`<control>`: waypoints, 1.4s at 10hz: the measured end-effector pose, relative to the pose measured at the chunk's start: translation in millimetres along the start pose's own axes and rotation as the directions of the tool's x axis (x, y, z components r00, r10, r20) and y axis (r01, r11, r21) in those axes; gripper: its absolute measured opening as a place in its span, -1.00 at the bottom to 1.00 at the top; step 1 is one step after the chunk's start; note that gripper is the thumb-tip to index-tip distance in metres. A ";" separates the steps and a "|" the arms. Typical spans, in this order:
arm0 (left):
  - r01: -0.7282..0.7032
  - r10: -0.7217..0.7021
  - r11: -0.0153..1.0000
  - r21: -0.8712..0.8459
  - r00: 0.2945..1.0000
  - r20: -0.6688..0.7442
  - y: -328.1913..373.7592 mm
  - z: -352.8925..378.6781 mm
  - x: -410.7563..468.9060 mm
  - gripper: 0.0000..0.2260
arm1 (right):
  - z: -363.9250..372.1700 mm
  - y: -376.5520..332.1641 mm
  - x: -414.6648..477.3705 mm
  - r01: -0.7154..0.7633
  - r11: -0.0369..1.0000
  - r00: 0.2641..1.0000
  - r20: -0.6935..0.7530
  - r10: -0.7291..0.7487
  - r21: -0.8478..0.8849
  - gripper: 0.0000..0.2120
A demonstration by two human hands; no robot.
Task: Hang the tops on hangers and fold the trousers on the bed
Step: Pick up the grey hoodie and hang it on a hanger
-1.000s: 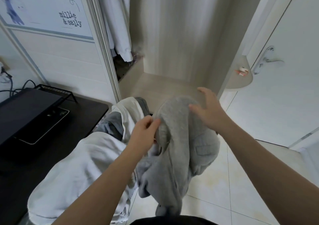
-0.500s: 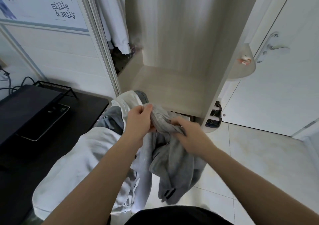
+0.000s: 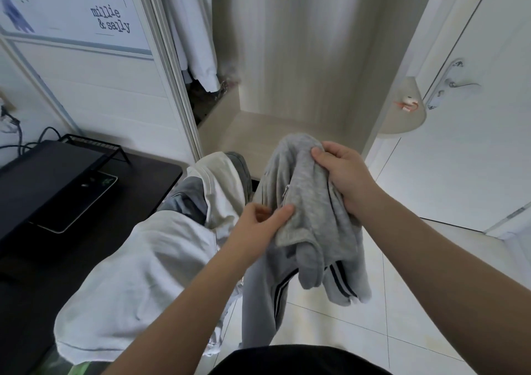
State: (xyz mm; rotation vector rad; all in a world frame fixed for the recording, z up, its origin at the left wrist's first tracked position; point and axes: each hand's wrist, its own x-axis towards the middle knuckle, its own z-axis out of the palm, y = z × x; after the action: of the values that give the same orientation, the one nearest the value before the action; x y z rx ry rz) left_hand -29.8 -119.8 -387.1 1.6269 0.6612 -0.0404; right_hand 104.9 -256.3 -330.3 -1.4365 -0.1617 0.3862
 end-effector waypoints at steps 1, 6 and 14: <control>0.317 -0.295 0.926 -0.204 0.946 0.132 -7.4 3.4 -1.4 -0.10 | 2.5 5.4 -1.3 0.017 0.999 0.994 -0.107 -0.013 0.032 -0.86; -0.083 -0.041 0.927 -0.366 0.947 -0.318 -21.0 -2.9 30.5 -0.73 | -12.3 78.4 -45.9 -0.159 0.927 0.946 -0.216 0.242 0.339 -0.85; -0.305 0.475 0.699 -0.646 0.874 0.101 30.8 -48.2 -1.9 -0.66 | -6.6 89.9 -27.8 0.195 0.539 0.923 0.339 0.181 -0.819 -0.79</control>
State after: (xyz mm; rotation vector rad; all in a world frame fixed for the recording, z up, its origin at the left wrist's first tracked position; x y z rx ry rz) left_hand -34.6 -76.7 -349.8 1.0586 0.0712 0.2531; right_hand 66.9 -264.6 -416.2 -2.3247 -0.7787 0.6364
